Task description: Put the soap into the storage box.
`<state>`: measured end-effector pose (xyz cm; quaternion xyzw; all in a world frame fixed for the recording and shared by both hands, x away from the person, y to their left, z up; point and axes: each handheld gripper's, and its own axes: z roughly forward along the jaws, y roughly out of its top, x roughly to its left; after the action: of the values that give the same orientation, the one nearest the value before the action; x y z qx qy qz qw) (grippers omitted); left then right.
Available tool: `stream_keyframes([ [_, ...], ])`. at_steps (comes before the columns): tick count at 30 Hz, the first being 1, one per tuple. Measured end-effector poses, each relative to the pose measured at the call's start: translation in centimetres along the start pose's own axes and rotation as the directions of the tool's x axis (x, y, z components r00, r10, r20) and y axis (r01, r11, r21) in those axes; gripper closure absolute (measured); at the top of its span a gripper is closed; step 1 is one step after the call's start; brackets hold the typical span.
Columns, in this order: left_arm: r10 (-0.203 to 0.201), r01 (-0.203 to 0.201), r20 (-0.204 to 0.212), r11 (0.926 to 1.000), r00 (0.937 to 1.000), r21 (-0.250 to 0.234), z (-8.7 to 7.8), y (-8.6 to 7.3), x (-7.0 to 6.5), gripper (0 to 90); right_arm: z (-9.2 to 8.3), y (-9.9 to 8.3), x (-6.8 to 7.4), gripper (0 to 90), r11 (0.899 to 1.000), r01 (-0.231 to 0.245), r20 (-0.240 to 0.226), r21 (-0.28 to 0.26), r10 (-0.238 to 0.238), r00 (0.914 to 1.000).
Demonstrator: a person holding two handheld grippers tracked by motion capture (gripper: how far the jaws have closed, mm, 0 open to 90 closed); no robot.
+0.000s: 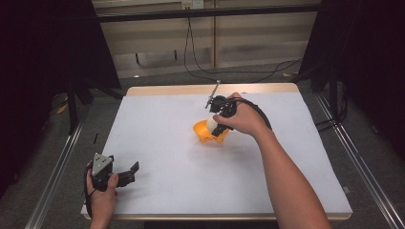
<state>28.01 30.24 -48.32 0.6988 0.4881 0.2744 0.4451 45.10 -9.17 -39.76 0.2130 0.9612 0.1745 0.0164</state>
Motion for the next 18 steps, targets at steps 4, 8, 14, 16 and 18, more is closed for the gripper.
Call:
stream_keyframes([
  [4, -0.001, 0.001, 0.002, 1.0000, 1.0000, 0.000, 0.0, 0.0, 0.0, 0.0, 0.4, 0.3, -0.3, 24.3, 1.000, 0.011, -0.003, 0.000, -0.011, 0.9999],
  [8, 0.001, -0.001, 0.001, 1.0000, 1.0000, -0.001, 0.0, 0.0, 0.0, 0.0, 0.6, 0.4, -0.4, 24.3, 1.000, 0.020, 0.002, 0.008, -0.020, 0.9998],
  [14, 0.000, 0.000, 0.003, 1.0000, 1.0000, 0.000, 0.0, 0.0, 0.0, 0.0, 0.9, 0.8, -0.3, 24.2, 1.000, 0.006, -0.013, 0.017, -0.006, 0.9999],
  [16, 0.002, -0.002, 0.002, 1.0000, 1.0000, 0.000, 0.0, 0.0, 0.0, 0.0, 1.1, 0.9, -0.4, 24.1, 1.000, 0.019, -0.009, 0.023, -0.019, 0.9998],
  [18, 0.001, -0.001, 0.001, 1.0000, 1.0000, -0.001, 0.0, 0.0, 0.0, 0.0, 1.3, 0.9, -0.4, 24.0, 1.000, 0.011, -0.009, 0.025, -0.010, 0.9999],
])
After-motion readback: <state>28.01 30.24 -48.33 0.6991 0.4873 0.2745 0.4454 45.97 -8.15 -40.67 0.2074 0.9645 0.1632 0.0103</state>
